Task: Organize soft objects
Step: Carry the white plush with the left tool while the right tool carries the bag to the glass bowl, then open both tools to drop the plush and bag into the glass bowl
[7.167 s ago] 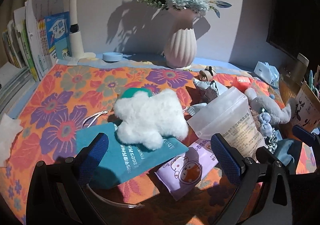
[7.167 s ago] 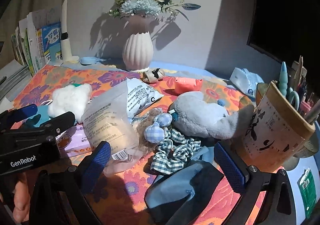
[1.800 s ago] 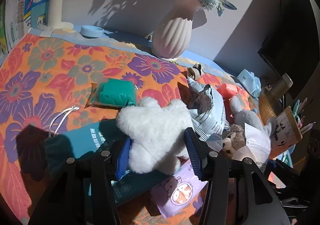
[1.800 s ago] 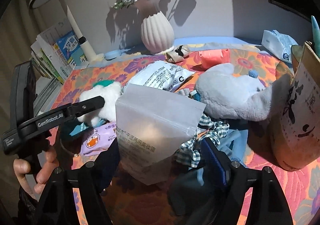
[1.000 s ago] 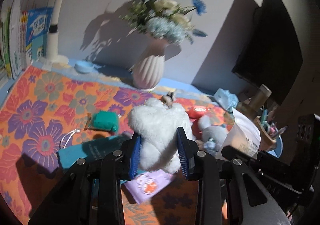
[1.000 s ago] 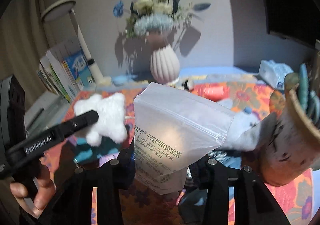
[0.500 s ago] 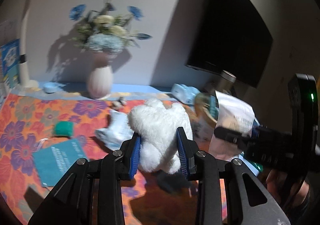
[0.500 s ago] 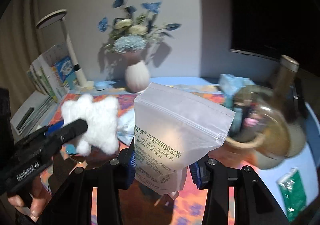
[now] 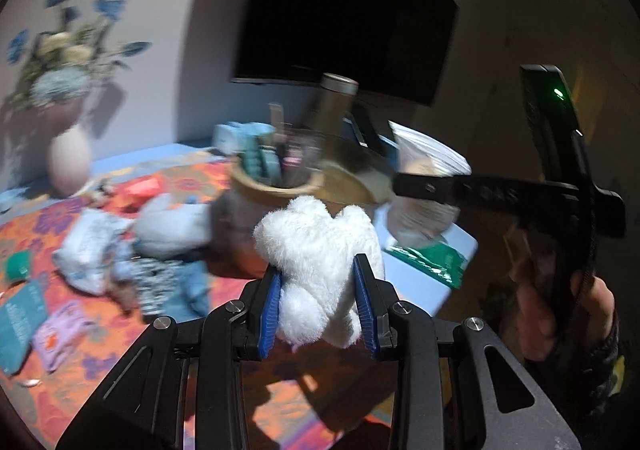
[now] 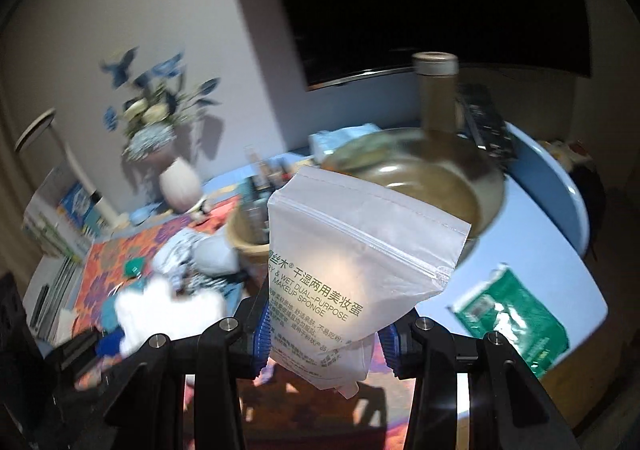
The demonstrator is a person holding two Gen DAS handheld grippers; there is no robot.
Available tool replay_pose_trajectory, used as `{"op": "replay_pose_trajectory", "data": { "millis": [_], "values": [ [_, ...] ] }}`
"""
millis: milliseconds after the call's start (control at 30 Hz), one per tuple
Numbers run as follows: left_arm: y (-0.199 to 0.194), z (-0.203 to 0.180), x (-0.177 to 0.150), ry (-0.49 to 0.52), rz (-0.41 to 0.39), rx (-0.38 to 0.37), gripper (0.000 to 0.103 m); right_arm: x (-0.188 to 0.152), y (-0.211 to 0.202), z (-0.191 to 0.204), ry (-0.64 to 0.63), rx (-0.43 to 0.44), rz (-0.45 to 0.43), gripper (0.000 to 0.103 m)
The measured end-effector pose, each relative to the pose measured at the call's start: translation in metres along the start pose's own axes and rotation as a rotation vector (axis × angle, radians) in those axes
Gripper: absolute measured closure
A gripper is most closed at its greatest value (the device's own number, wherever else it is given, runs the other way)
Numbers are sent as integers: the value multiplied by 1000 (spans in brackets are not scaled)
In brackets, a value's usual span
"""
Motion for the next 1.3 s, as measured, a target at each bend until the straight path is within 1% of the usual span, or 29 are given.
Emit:
{"op": "replay_pose_trajectory", "data": {
  "millis": [133, 233, 333, 400, 533, 667, 733, 767, 800, 833, 867, 900, 1067, 1200, 1300],
  "values": [
    [26, -31, 9, 41, 29, -47, 73, 2, -1, -29, 49, -26, -11, 60],
    [47, -50, 21, 60, 32, -65, 73, 10, -1, -46, 70, -48, -25, 60],
    [67, -66, 38, 79, 20, -41, 73, 23, 2, -63, 83, -93, -41, 60],
    [78, -75, 50, 82, 8, -27, 73, 34, 4, -74, 104, -107, -54, 60],
    [103, -82, 75, 65, -6, 8, 73, 58, 16, -104, 183, -99, -77, 60],
    [128, -78, 97, 30, -21, 65, 73, 76, 41, -124, 244, -89, -57, 60],
    [139, -72, 105, 7, -30, 78, 70, 83, 58, -132, 267, -73, -36, 58],
    [144, -70, 109, 1, -35, 83, 66, 84, 63, -135, 272, -69, -32, 53],
    [149, -67, 113, -7, -41, 93, 60, 87, 71, -138, 277, -69, -27, 39],
    [153, -64, 115, -17, -45, 109, 58, 88, 74, -140, 278, -72, -20, 33],
    [155, -61, 118, -26, -50, 118, 58, 88, 78, -142, 278, -80, -6, 27],
    [156, -58, 119, -32, -54, 111, 58, 89, 80, -144, 275, -86, 5, 27],
    [155, -52, 119, -58, -43, 70, 58, 82, 69, -150, 286, -98, -4, 27],
    [139, -61, 115, -23, -64, 64, 58, 70, 66, -143, 291, -78, 23, 27],
    [122, -70, 109, 13, -75, 36, 58, 61, 60, -131, 280, -58, 44, 27]
  ]
}}
Point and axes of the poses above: each gripper's, at about its wrist camera, not at the fingertips, and y roughly the way its jaws point, z to its left, x to its top, the point moved 1 cm from there along y, roughly the way its jaws point, and after that the axes turned 9 degrees about -y, right-handed, at the moved point
